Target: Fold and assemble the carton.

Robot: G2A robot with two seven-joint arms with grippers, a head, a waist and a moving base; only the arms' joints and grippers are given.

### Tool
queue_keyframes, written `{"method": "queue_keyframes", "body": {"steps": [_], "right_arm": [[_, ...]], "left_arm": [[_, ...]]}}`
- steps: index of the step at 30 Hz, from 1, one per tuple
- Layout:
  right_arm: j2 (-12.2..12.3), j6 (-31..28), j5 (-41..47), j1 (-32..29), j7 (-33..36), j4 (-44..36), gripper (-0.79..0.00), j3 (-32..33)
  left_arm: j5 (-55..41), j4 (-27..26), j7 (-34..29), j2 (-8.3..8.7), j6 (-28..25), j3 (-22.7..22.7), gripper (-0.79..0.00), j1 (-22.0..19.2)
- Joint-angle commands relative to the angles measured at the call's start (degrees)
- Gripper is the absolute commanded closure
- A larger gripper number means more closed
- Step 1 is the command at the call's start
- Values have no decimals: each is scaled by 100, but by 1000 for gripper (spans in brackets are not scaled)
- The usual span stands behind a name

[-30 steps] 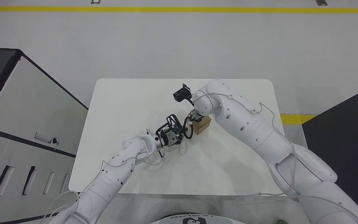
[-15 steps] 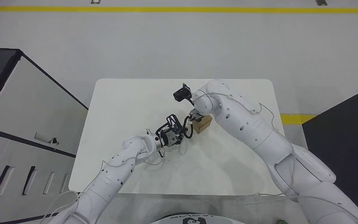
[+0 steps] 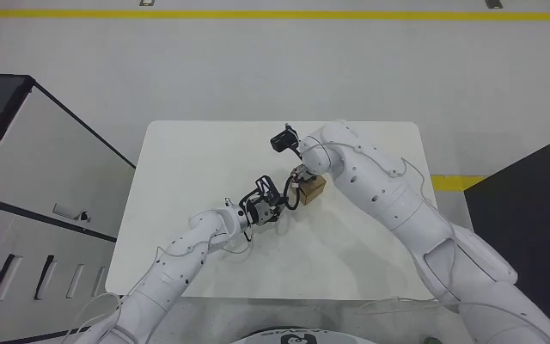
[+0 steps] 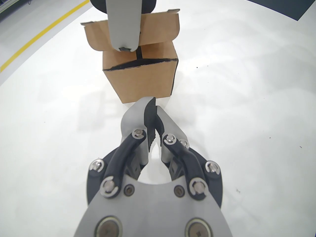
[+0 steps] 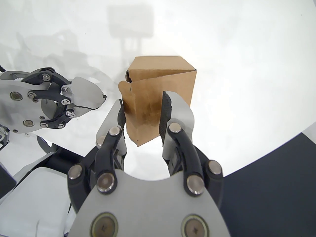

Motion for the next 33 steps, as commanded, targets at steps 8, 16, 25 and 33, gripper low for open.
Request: {"method": "queue_keyframes", "body": {"steps": [8,16,25,33], "right_arm": [[1,-85,-132,-57,23,8,-166,59],[-44,-148,-111,-36,2,124,-120,78],[-116,-263,6,-2,-52,336,-129,63],[-190,-274,-12,35,-102,498,-111,-7]], "left_arm": [[0,0,0,0,0,0,0,0],[0,0,0,0,0,0,0,0],[0,0,0,0,0,0,0,0],[0,0,0,0,0,0,0,0]]}}
